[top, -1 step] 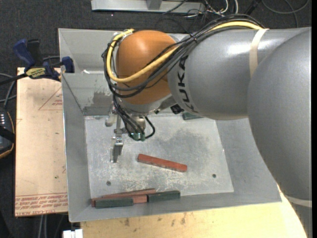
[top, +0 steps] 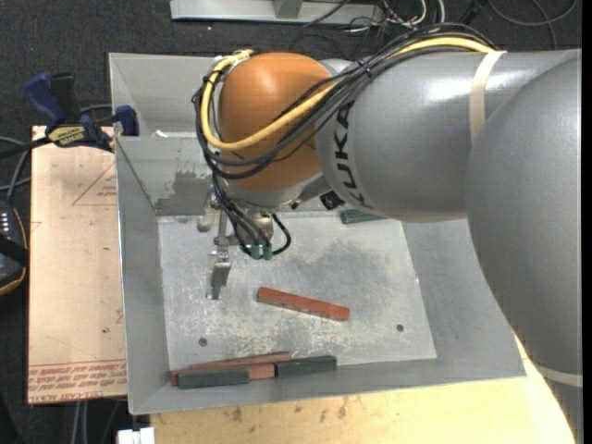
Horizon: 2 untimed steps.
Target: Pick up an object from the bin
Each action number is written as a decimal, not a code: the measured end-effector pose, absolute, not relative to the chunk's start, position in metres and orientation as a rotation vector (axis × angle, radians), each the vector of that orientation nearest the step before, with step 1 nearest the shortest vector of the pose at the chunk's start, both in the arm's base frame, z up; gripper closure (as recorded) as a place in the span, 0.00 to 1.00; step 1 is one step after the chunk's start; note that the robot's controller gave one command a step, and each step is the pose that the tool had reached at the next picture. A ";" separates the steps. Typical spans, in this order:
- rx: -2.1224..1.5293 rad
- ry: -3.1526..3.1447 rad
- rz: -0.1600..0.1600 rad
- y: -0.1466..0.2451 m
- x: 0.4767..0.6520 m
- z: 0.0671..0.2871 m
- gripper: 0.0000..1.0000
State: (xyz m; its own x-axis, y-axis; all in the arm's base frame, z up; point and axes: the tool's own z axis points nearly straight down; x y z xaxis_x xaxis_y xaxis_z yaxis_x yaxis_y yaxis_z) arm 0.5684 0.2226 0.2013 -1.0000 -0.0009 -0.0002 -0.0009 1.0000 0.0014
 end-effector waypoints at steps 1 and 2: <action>-0.111 3.138 0.003 0.195 0.564 0.186 0.00; -0.128 3.134 0.002 0.177 0.520 0.141 0.00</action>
Offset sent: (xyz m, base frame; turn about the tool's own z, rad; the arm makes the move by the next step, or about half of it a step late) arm -0.0857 -0.0555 -0.0941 -0.0713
